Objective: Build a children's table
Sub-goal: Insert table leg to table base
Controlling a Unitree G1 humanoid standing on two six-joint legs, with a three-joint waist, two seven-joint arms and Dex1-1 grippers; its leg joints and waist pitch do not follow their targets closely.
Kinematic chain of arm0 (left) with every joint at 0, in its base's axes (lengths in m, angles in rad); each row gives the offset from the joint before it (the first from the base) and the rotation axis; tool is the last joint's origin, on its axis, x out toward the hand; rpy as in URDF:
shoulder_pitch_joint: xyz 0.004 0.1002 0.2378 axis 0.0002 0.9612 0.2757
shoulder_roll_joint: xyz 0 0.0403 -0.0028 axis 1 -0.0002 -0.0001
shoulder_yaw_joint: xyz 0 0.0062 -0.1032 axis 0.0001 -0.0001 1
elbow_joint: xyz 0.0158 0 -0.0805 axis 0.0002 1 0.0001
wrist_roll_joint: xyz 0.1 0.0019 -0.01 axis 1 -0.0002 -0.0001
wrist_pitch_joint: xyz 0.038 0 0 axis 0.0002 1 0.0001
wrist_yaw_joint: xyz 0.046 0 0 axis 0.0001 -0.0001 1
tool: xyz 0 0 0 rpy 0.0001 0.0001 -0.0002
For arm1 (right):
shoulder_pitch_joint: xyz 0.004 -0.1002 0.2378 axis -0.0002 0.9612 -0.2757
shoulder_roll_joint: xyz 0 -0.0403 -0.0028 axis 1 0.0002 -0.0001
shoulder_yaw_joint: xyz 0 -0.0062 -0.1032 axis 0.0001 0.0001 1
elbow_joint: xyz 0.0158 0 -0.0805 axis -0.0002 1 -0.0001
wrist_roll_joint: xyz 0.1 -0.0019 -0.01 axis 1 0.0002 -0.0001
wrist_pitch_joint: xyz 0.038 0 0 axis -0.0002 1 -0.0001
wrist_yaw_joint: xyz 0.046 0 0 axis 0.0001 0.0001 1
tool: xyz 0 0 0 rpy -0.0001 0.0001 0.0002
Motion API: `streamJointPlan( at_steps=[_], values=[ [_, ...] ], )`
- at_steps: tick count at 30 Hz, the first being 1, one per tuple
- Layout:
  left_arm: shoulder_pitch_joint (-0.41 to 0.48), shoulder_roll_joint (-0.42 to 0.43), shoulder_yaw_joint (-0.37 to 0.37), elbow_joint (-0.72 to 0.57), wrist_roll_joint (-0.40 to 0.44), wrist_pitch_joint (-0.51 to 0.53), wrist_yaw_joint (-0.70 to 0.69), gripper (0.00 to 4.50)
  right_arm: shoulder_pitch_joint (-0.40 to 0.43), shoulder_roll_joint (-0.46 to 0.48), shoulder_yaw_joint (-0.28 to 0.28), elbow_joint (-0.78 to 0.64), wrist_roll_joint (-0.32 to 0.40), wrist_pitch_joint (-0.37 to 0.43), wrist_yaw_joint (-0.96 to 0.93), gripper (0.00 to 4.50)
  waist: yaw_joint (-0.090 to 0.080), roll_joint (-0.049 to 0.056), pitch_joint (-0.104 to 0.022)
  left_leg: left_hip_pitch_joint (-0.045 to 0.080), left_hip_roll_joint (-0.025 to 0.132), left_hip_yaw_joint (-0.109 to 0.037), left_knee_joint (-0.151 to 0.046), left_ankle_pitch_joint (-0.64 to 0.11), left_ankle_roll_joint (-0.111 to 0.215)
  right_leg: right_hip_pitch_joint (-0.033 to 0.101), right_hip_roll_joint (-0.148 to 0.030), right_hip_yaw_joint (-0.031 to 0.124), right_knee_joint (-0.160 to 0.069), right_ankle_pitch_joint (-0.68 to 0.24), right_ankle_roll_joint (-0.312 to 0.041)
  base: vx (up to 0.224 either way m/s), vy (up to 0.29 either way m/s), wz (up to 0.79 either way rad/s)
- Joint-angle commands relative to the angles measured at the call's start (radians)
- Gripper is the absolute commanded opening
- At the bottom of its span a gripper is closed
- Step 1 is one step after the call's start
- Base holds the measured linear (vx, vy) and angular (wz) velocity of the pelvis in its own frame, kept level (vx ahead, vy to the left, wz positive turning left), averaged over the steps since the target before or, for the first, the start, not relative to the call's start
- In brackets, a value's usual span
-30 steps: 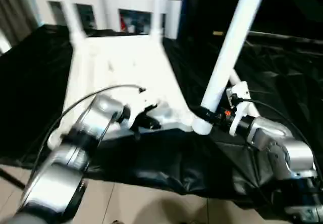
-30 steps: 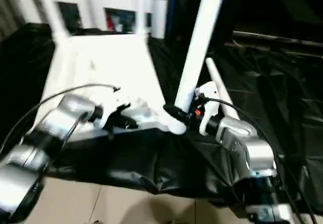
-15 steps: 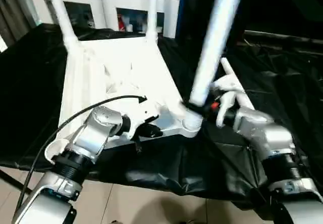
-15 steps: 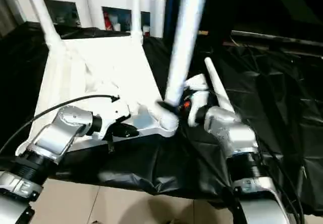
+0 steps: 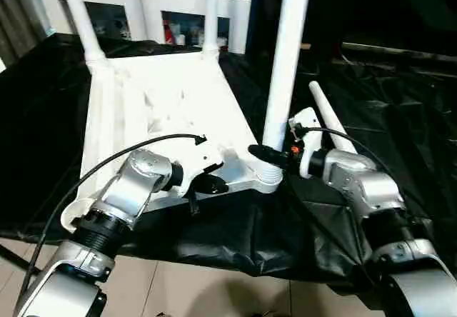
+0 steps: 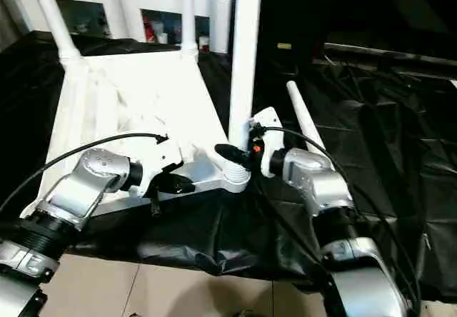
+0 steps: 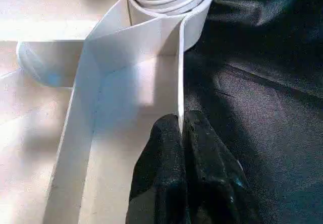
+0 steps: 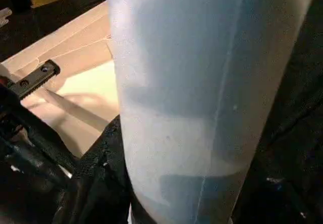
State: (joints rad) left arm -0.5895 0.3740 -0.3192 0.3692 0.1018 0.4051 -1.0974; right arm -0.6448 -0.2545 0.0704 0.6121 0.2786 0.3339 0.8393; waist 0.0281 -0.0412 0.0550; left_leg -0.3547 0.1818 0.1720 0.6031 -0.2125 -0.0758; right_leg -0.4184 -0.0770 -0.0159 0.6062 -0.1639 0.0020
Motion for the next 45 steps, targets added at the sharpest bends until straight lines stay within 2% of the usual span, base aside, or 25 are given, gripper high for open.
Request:
streamJointPlan(
  at_steps=[1,8,9,11,13,15,19,23,25,28,29,31,32,37,38,39,42,44,45],
  values=[
    [0.006,0.009,-0.024,0.023,0.002,0.005,-0.005,0.0,-0.006,0.004,-0.005,0.032,-0.003,-0.009,0.004,1.93,0.004,0.002,-0.062,-0.002,0.034,-0.004,-0.079,-0.182,0.031,0.051,-0.05,0.024,-0.069,-0.268,-0.243,0.0,0.0,0.0],
    [0.006,0.007,-0.02,0.025,-0.008,0.01,-0.003,0.0,0.014,0.005,-0.023,0.05,0.017,-0.016,0.033,1.93,0.005,0.002,-0.063,-0.003,0.034,-0.003,-0.079,-0.163,0.036,0.053,-0.049,0.024,-0.065,-0.231,-0.252,0.0,0.0,0.0],
    [0.009,0.007,-0.013,0.021,-0.013,0.012,-0.002,0.0,0.044,0.012,-0.047,0.053,0.032,-0.021,0.026,1.93,0.007,0.005,-0.064,-0.001,0.035,-0.003,-0.078,-0.159,0.039,0.052,-0.05,0.024,-0.065,-0.223,-0.255,0.0,0.0,0.0],
    [0.009,0.006,-0.011,0.022,-0.015,0.013,-0.001,0.0,0.063,0.017,-0.063,0.054,0.042,-0.026,0.022,1.93,0.008,0.003,-0.065,-0.001,0.035,-0.002,-0.078,-0.152,0.043,0.053,-0.049,0.024,-0.063,-0.205,-0.26,0.0,0.0,0.0],
    [0.006,0.005,-0.009,0.026,-0.017,0.012,-0.001,0.0,0.097,0.028,-0.09,0.058,0.057,-0.044,0.008,1.93,0.009,0.008,-0.064,0.0,0.035,-0.002,-0.079,-0.159,0.042,0.052,-0.05,0.024,-0.065,-0.202,-0.263,0.0,0.0,0.0],
    [0.005,0.006,-0.009,0.027,-0.018,0.012,-0.001,0.0,0.103,0.031,-0.097,0.062,0.059,-0.051,0.007,1.93,0.008,0.006,-0.065,-0.001,0.035,-0.003,-0.08,-0.162,0.04,0.054,-0.049,0.023,-0.064,-0.201,-0.264,0.0,0.0,0.0],
    [-0.01,0.003,-0.008,0.048,-0.018,0.002,0.004,0.0,0.153,0.06,-0.127,0.063,0.079,-0.09,-0.009,1.93,0.009,0.014,-0.063,0.001,0.035,-0.003,-0.082,-0.18,0.034,0.052,-0.049,0.024,-0.066,-0.21,-0.263,0.0,0.0,0.0],
    [-0.017,0.003,-0.007,0.057,-0.019,-0.002,0.008,0.0,0.199,0.082,-0.137,0.051,0.085,-0.13,-0.014,1.93,0.007,0.012,-0.059,0.003,0.036,-0.006,-0.088,-0.236,0.021,0.05,-0.048,0.023,-0.075,-0.287,-0.244,0.0,0.0,0.0],
    [-0.021,0.003,-0.006,0.062,-0.02,-0.005,0.014,0.0,0.243,0.095,-0.133,0.025,0.076,-0.176,-0.021,1.93,0.009,0.012,-0.058,0.004,0.036,-0.006,-0.089,-0.252,0.016,0.048,-0.051,0.025,-0.08,-0.322,-0.228,0.0,0.0,0.0],
    [-0.023,0.003,-0.005,0.066,-0.021,-0.007,0.017,0.0,0.26,0.099,-0.135,0.012,0.075,-0.193,-0.023,1.93,0.009,0.012,-0.058,0.003,0.036,-0.007,-0.091,-0.249,0.017,0.047,-0.05,0.025,-0.081,-0.33,-0.221,0.0,0.0,0.0],
    [-0.025,0.002,-0.004,0.07,-0.022,-0.009,0.019,0.0,0.272,0.103,-0.14,0.0,0.079,-0.2,-0.027,1.93,0.008,0.017,-0.058,0.002,0.036,-0.009,-0.092,-0.254,0.016,0.047,-0.05,0.025,-0.081,-0.334,-0.219,0.0,0.0,0.0],
    [-0.03,0.001,-0.003,0.08,-0.023,-0.014,0.023,0.0,0.298,0.11,-0.151,-0.023,0.087,-0.216,-0.033,1.92,0.008,0.014,-0.058,0.003,0.036,-0.007,-0.092,-0.26,0.015,0.045,-0.049,0.025,-0.083,-0.338,-0.214,0.0,0.0,0.0],
    [-0.034,0.001,-0.004,0.089,-0.024,-0.02,0.024,0.0,0.317,0.114,-0.158,-0.039,0.091,-0.23,-0.039,1.92,0.008,0.018,-0.059,0.003,0.036,-0.008,-0.093,-0.261,0.015,0.046,-0.049,0.025,-0.082,-0.334,-0.213,0.0,0.0,0.0],
    [-0.037,0.004,-0.009,0.096,-0.02,-0.027,0.022,0.0,0.329,0.099,-0.12,-0.062,0.051,-0.258,-0.043,1.92,0.009,0.018,-0.059,0.001,0.036,-0.007,-0.094,-0.242,0.023,0.048,-0.047,0.024,-0.079,-0.281,-0.228,0.0,0.0,0.0],
    [-0.037,0.004,-0.01,0.096,-0.019,-0.028,0.021,0.0,0.328,0.095,-0.107,-0.068,0.039,-0.26,-0.041,1.92,0.009,0.019,-0.059,0.001,0.036,-0.007,-0.095,-0.247,0.022,0.048,-0.048,0.024,-0.08,-0.29,-0.227,0.0,0.0,0.0],
    [-0.04,0.007,-0.012,0.1,-0.016,-0.034,0.02,0.0,0.315,0.08,-0.064,-0.077,-0.002,-0.262,-0.036,1.92,0.009,0.017,-0.058,0.001,0.036,-0.008,-0.095,-0.253,0.021,0.048,-0.048,0.024,-0.082,-0.313,-0.219,0.0,0.0,0.0],
    [-0.043,0.009,-0.015,0.103,-0.013,-0.04,0.019,0.0,0.304,0.072,-0.035,-0.085,-0.026,-0.255,-0.029,1.92,0.006,0.018,-0.057,0.001,0.035,-0.007,-0.095,-0.261,0.018,0.047,-0.048,0.024,-0.085,-0.343,-0.206,0.0,0.0,0.0],
    [-0.045,0.013,-0.018,0.107,-0.011,-0.046,0.019,0.0,0.28,0.058,0.007,-0.086,-0.064,-0.241,-0.012,1.92,0.006,0.016,-0.056,0.001,0.035,-0.009,-0.096,-0.278,0.017,0.044,-0.049,0.025,-0.089,-0.383,-0.194,0.0,0.0,0.0],
    [-0.045,0.015,-0.021,0.11,-0.011,-0.05,0.019,0.0,0.259,0.048,0.033,-0.079,-0.086,-0.231,0.003,1.92,0.003,0.007,-0.055,0.001,0.035,-0.008,-0.096,-0.29,0.016,0.043,-0.049,0.025,-0.093,-0.413,-0.182,0.0,0.0,0.0]
  ],
)
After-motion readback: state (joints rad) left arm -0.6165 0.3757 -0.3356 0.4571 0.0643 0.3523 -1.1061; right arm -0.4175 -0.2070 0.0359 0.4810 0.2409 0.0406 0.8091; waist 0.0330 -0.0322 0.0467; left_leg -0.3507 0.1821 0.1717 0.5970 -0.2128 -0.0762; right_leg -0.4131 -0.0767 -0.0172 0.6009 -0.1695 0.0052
